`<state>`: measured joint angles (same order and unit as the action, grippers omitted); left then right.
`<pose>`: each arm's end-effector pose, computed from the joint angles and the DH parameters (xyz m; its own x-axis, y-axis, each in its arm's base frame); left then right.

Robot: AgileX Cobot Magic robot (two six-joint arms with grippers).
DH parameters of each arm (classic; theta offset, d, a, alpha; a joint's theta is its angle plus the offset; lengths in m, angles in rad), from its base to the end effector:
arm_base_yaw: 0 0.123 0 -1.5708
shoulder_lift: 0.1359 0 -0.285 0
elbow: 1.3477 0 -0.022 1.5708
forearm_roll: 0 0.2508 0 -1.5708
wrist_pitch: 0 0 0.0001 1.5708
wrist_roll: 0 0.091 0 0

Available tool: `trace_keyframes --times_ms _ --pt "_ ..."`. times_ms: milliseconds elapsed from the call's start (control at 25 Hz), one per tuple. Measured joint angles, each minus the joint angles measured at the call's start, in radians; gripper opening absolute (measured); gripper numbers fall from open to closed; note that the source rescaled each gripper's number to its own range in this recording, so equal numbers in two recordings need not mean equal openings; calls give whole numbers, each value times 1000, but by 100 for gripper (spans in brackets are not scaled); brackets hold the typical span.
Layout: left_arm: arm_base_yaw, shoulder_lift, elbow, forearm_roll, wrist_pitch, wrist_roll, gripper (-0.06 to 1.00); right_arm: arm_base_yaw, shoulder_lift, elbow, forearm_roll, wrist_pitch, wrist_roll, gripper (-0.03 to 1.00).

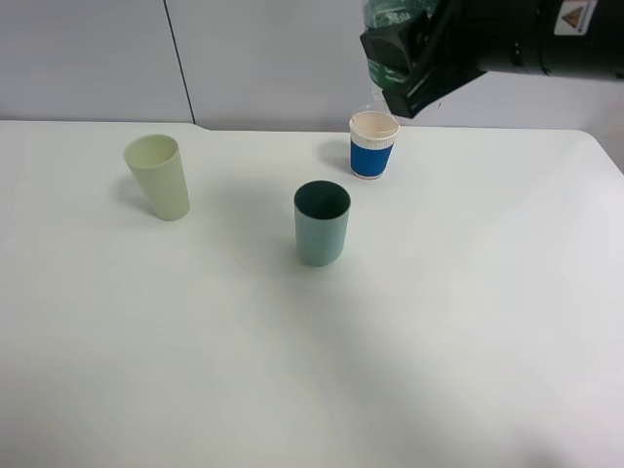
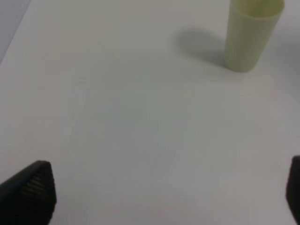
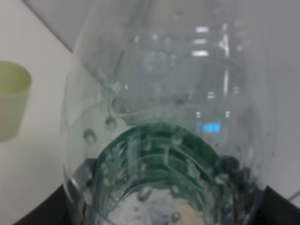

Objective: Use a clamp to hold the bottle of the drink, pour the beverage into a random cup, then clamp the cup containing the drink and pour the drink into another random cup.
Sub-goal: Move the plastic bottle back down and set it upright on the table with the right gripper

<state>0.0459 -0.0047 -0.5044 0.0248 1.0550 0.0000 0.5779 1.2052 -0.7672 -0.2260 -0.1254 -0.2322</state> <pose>-0.0059 0.0017 0.2790 -0.4430 -0.0081 -0.8965 -0.0598 0.9980 0.0205 0.2221 0.1478 0.3143 0.0804 -0.4736 -0.8771 -0.5943 0.6836 -0.4236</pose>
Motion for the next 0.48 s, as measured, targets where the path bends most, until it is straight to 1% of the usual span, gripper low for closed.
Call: trace_keyframes --times_ms 120,280,400,480 --pt "0 0 0 -1 0 0 100 -62 -24 91 110 -81 -57 0" --pt "0 0 0 -1 0 0 100 -162 -30 207 241 -203 -65 0" --pt "0 0 0 -1 0 0 100 -215 -28 271 360 -292 -67 0" --pt "0 0 0 -1 0 0 100 -232 -16 310 454 -383 -67 0"
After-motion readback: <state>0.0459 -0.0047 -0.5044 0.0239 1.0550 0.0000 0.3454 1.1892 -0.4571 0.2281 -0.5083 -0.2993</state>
